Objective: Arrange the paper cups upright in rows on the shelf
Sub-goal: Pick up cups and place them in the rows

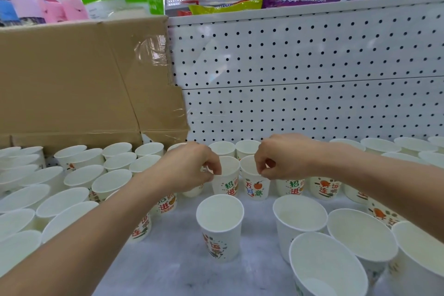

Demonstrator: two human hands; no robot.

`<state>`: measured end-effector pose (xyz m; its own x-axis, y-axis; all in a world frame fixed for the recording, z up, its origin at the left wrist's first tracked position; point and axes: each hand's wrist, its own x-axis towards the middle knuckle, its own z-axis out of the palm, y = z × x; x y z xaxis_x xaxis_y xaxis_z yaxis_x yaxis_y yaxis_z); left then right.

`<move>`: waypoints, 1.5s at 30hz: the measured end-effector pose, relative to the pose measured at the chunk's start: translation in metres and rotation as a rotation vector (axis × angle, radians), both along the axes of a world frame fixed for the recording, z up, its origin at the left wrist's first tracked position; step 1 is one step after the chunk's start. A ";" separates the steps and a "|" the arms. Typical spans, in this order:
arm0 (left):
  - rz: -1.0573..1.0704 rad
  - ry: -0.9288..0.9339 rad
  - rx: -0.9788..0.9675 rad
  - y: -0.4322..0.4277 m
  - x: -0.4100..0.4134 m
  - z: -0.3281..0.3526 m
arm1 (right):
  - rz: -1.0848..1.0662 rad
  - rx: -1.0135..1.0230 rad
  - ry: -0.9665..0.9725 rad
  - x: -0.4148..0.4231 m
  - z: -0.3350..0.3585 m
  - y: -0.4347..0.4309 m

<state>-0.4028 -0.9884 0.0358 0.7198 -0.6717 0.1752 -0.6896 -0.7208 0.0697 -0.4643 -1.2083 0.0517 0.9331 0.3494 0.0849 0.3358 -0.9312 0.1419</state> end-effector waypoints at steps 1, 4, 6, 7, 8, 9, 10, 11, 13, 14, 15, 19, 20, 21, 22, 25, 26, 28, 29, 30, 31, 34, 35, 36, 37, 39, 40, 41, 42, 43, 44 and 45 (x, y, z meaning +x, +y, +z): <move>-0.013 0.013 -0.012 0.000 0.000 0.000 | 0.000 0.001 0.002 0.000 0.000 0.000; -0.031 0.033 -0.059 0.004 0.000 0.002 | -0.003 0.011 0.002 -0.001 0.001 0.000; -0.007 0.036 -0.182 0.012 0.001 0.011 | -0.009 0.033 -0.010 -0.002 0.003 -0.001; 0.015 0.033 -0.255 0.018 0.002 0.017 | -0.008 0.045 -0.019 -0.003 0.004 -0.001; 0.042 0.030 -0.313 0.025 0.002 0.022 | -0.004 0.056 -0.026 -0.003 0.006 0.000; 0.071 0.024 -0.339 0.032 0.003 0.026 | 0.002 0.067 -0.032 -0.004 0.007 0.001; 0.099 0.013 -0.330 0.038 0.004 0.028 | 0.009 0.076 -0.037 -0.004 0.008 0.003; 0.125 0.002 -0.291 0.042 0.006 0.027 | 0.017 0.081 -0.041 -0.003 0.009 0.006; 0.176 -0.011 -0.179 0.045 0.007 0.019 | 0.034 0.091 -0.043 -0.002 0.009 0.012; 0.202 -0.016 -0.129 0.044 0.008 0.014 | 0.039 0.095 -0.039 -0.002 0.008 0.016; 0.224 -0.021 -0.092 0.042 0.009 0.009 | 0.043 0.096 -0.034 -0.001 0.008 0.019; 0.253 -0.064 0.011 0.035 0.013 -0.003 | 0.043 0.103 -0.027 0.003 0.008 0.029; 0.255 -0.079 0.030 0.034 0.014 -0.003 | 0.039 0.104 -0.027 0.006 0.008 0.032; 0.260 -0.096 0.052 0.033 0.016 -0.002 | 0.033 0.104 -0.032 0.009 0.009 0.034; 0.268 -0.117 0.077 0.034 0.017 -0.001 | 0.029 0.104 -0.041 0.013 0.010 0.036; 0.304 -0.198 0.159 0.040 0.020 0.001 | 0.031 0.108 -0.068 0.024 0.013 0.042; 0.314 -0.216 0.172 0.043 0.020 0.001 | 0.035 0.114 -0.070 0.028 0.014 0.044; 0.332 -0.219 0.165 0.050 0.023 0.000 | 0.044 0.131 -0.069 0.035 0.016 0.049; 0.338 -0.208 0.155 0.053 0.025 -0.001 | 0.051 0.137 -0.064 0.039 0.016 0.052; 0.337 -0.193 0.140 0.056 0.026 -0.001 | 0.057 0.144 -0.058 0.043 0.015 0.055; 0.323 -0.173 0.119 0.057 0.027 -0.001 | 0.057 0.146 -0.051 0.047 0.015 0.058; 0.236 -0.138 0.097 0.052 0.030 0.001 | 0.050 0.143 -0.033 0.054 0.013 0.063; 0.215 -0.147 0.110 0.049 0.033 0.002 | 0.047 0.145 -0.026 0.055 0.013 0.064; 0.202 -0.164 0.126 0.046 0.034 0.004 | 0.041 0.150 -0.020 0.054 0.012 0.062; 0.193 -0.186 0.146 0.042 0.037 0.005 | 0.034 0.158 -0.015 0.054 0.011 0.061; 0.186 -0.236 0.187 0.040 0.045 0.006 | 0.023 0.170 0.002 0.055 0.010 0.061; 0.192 -0.250 0.204 0.040 0.050 0.006 | 0.022 0.175 0.009 0.056 0.010 0.062; 0.202 -0.251 0.222 0.039 0.052 0.005 | 0.021 0.179 0.012 0.054 0.010 0.061; 0.211 -0.227 0.232 0.038 0.054 0.005 | 0.021 0.181 0.016 0.052 0.010 0.060; 0.210 -0.183 0.219 0.037 0.056 0.004 | 0.020 0.183 0.019 0.050 0.009 0.059; 0.202 -0.128 0.184 0.037 0.057 0.004 | 0.018 0.185 0.023 0.049 0.009 0.057; 0.188 -0.079 0.139 0.038 0.057 0.005 | 0.017 0.187 0.028 0.048 0.009 0.056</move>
